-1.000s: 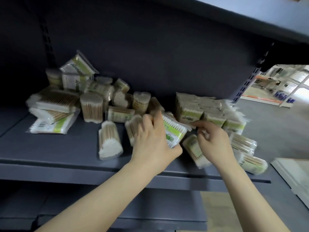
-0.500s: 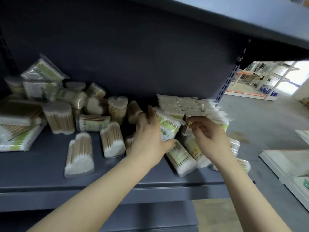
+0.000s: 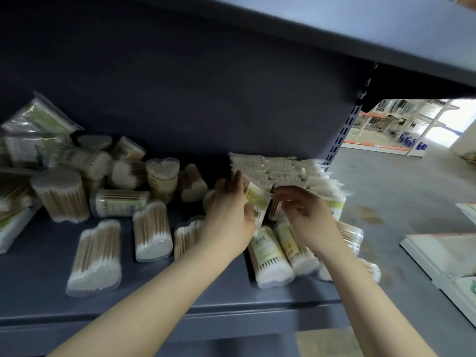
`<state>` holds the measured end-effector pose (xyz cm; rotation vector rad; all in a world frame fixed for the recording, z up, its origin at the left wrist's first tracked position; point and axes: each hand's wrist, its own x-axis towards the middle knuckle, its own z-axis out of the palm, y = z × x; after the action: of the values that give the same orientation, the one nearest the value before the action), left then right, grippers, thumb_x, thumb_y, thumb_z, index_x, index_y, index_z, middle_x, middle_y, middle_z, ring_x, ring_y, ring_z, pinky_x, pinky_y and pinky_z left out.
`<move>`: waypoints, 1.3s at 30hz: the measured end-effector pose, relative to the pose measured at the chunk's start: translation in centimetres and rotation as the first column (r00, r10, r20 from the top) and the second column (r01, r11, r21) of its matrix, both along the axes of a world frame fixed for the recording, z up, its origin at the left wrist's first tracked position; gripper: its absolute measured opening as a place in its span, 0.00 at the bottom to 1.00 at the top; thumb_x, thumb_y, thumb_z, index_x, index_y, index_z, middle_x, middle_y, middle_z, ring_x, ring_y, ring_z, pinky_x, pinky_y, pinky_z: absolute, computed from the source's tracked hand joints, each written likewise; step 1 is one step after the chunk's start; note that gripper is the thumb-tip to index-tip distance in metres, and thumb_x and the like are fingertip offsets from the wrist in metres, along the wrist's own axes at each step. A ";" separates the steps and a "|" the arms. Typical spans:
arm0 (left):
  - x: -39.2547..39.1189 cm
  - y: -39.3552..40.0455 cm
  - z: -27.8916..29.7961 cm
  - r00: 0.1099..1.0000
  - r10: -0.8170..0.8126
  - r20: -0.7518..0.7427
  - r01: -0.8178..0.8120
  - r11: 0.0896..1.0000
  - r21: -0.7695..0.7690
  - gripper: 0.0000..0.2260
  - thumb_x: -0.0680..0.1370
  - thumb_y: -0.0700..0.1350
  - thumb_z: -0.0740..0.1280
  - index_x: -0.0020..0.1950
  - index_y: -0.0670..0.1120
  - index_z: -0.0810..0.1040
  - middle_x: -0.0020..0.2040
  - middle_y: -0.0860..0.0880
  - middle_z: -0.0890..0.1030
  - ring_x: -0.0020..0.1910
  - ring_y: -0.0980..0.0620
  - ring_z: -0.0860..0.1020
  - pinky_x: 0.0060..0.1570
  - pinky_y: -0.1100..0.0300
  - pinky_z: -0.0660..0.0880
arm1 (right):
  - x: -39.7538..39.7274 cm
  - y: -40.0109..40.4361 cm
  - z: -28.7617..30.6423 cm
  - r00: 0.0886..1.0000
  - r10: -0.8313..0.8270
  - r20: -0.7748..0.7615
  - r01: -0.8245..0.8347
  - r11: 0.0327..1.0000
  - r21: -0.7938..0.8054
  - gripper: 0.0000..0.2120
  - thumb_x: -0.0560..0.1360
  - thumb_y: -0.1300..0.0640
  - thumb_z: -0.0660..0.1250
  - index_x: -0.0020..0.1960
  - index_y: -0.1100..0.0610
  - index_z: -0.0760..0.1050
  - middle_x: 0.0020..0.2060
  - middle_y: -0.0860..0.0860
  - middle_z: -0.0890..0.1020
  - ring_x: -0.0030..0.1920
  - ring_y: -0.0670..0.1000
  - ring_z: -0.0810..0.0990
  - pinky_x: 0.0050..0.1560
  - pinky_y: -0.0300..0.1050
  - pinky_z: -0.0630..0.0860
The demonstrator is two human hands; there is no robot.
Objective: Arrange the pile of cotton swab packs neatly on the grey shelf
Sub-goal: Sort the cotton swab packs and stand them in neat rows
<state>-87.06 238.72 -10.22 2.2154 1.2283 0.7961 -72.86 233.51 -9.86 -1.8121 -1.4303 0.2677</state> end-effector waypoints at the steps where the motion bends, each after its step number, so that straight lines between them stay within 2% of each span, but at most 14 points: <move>1: 0.1 0.1 0.0 1.000 0.007 0.014 -0.007 1.000 0.004 0.27 0.79 0.41 0.58 0.76 0.44 0.51 0.66 0.41 0.64 0.63 0.43 0.67 0.63 0.49 0.66 | 0.2 0.2 -0.1 1.000 0.005 -0.007 -0.005 1.000 0.001 0.16 0.74 0.65 0.58 0.55 0.51 0.77 0.49 0.44 0.81 0.43 0.43 0.79 0.42 0.29 0.72; 6: 1.0 0.5 -0.4 0.999 0.043 0.018 -0.043 0.999 0.016 0.26 0.79 0.39 0.56 0.76 0.43 0.51 0.67 0.40 0.63 0.63 0.43 0.68 0.63 0.48 0.65 | 0.8 1.0 -0.2 1.000 0.013 -0.004 -0.013 1.000 0.000 0.15 0.75 0.64 0.59 0.56 0.51 0.77 0.47 0.43 0.80 0.45 0.43 0.79 0.42 0.26 0.71; 9: 1.3 0.7 -0.6 0.994 0.075 0.078 -0.075 0.997 -0.002 0.26 0.79 0.37 0.56 0.76 0.42 0.51 0.68 0.40 0.63 0.64 0.42 0.67 0.64 0.48 0.65 | 0.9 1.3 -0.2 1.000 0.026 -0.008 -0.026 1.000 0.002 0.13 0.75 0.63 0.60 0.56 0.52 0.77 0.46 0.42 0.80 0.44 0.42 0.79 0.40 0.24 0.71; 14: 1.3 1.3 -1.0 0.982 0.110 0.155 -0.103 0.993 -0.054 0.26 0.80 0.37 0.55 0.76 0.44 0.50 0.68 0.38 0.68 0.63 0.40 0.70 0.61 0.48 0.68 | 0.8 1.9 0.1 0.999 0.049 -0.022 -0.048 0.998 0.052 0.11 0.75 0.62 0.62 0.55 0.52 0.78 0.45 0.44 0.81 0.44 0.44 0.79 0.43 0.31 0.74; 19: 1.3 1.3 -1.0 0.958 0.140 0.249 -0.107 0.984 -0.139 0.28 0.80 0.40 0.55 0.76 0.49 0.45 0.67 0.42 0.70 0.58 0.41 0.74 0.55 0.53 0.72 | 0.8 2.6 0.2 0.990 0.080 -0.118 -0.063 0.988 0.141 0.12 0.75 0.65 0.63 0.54 0.54 0.78 0.50 0.47 0.82 0.48 0.45 0.81 0.50 0.35 0.76; 24: 1.3 1.6 -0.9 0.937 0.151 0.316 -0.104 0.981 -0.162 0.24 0.81 0.41 0.55 0.76 0.49 0.54 0.67 0.47 0.71 0.61 0.50 0.73 0.49 0.69 0.65 | 1.3 3.3 0.3 0.992 0.078 -0.097 -0.058 0.981 0.187 0.11 0.74 0.65 0.64 0.52 0.53 0.79 0.50 0.48 0.82 0.44 0.44 0.81 0.47 0.34 0.76; 27: 1.3 1.9 -1.2 0.920 0.155 0.359 -0.098 0.980 -0.173 0.20 0.80 0.40 0.57 0.73 0.47 0.62 0.65 0.47 0.73 0.61 0.51 0.73 0.50 0.70 0.65 | 1.6 3.4 0.3 0.991 0.087 -0.103 -0.066 0.979 0.192 0.10 0.75 0.65 0.64 0.52 0.54 0.79 0.50 0.48 0.82 0.44 0.44 0.81 0.46 0.34 0.77; 30: 1.3 2.1 -1.5 0.913 0.152 0.379 -0.100 0.983 -0.153 0.16 0.80 0.38 0.57 0.68 0.46 0.67 0.60 0.48 0.76 0.57 0.54 0.74 0.46 0.72 0.65 | 1.9 3.6 0.2 0.992 0.094 -0.086 -0.077 0.979 0.186 0.11 0.74 0.66 0.64 0.52 0.54 0.78 0.50 0.48 0.82 0.45 0.45 0.81 0.47 0.34 0.77; 33: 1.5 2.2 -1.6 0.921 0.140 0.364 -0.104 0.988 -0.117 0.15 0.80 0.38 0.57 0.67 0.46 0.68 0.59 0.49 0.75 0.53 0.57 0.72 0.44 0.74 0.64 | 2.1 3.7 0.1 0.992 0.099 -0.079 -0.083 0.980 0.182 0.11 0.75 0.65 0.64 0.52 0.54 0.79 0.50 0.49 0.82 0.45 0.45 0.81 0.47 0.33 0.76; 36: 1.5 2.3 -1.6 0.929 0.131 0.345 -0.103 0.990 -0.097 0.16 0.80 0.38 0.57 0.67 0.47 0.69 0.60 0.48 0.75 0.56 0.54 0.74 0.45 0.74 0.64 | 2.2 3.7 0.1 0.991 0.103 -0.081 -0.087 0.979 0.182 0.10 0.75 0.65 0.64 0.53 0.54 0.79 0.50 0.49 0.82 0.45 0.45 0.81 0.48 0.36 0.77; 39: 1.5 2.4 -1.4 0.936 0.125 0.329 -0.103 0.991 -0.082 0.16 0.80 0.38 0.57 0.67 0.47 0.69 0.62 0.48 0.75 0.59 0.52 0.74 0.51 0.71 0.66 | 2.3 3.8 0.2 0.991 0.104 -0.086 -0.088 0.980 0.177 0.10 0.75 0.64 0.64 0.52 0.54 0.79 0.49 0.48 0.82 0.45 0.45 0.81 0.47 0.37 0.77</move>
<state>-85.58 241.16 -11.60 1.8736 1.2007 1.1099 -70.52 237.27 -9.68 -1.5725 -1.4312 0.2661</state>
